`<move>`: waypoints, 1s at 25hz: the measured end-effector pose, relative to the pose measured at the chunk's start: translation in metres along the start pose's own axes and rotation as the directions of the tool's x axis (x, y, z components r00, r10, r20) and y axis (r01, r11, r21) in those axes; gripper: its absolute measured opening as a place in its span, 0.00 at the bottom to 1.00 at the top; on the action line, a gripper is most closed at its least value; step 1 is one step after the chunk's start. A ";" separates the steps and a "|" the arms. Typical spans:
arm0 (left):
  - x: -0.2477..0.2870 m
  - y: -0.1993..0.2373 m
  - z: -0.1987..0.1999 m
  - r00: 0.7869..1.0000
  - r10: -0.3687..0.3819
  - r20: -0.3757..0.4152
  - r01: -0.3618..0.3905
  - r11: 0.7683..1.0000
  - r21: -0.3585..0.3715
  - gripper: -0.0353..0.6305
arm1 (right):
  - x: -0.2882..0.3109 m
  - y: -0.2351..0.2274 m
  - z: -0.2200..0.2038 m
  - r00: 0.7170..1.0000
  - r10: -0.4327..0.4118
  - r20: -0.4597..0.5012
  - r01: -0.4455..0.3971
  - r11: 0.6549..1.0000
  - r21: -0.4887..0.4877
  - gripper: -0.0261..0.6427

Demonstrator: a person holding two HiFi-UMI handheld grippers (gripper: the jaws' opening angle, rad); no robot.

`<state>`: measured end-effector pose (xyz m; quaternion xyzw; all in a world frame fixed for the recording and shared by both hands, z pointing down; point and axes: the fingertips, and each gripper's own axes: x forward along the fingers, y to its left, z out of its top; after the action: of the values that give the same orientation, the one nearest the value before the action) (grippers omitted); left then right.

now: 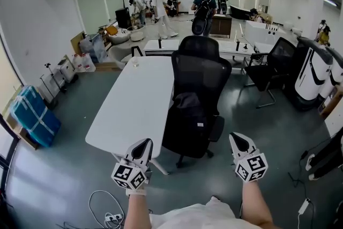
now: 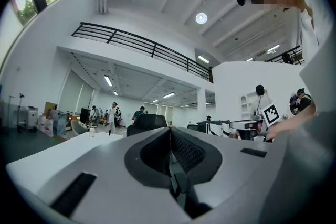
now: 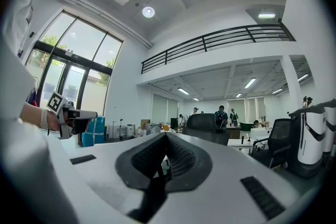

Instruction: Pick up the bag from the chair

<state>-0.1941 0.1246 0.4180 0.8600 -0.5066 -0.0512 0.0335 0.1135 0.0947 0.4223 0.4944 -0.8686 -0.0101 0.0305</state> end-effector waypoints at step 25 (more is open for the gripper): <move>-0.008 0.007 -0.004 1.000 0.014 0.011 -0.014 1.000 -0.026 0.09 | 0.004 0.005 -0.011 0.999 0.007 -0.032 -0.007 1.000 0.021 0.07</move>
<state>-0.2036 0.1279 0.4235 0.8556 -0.5122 -0.0624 0.0421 0.1083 0.0937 0.4335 0.4917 -0.8698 0.0071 0.0391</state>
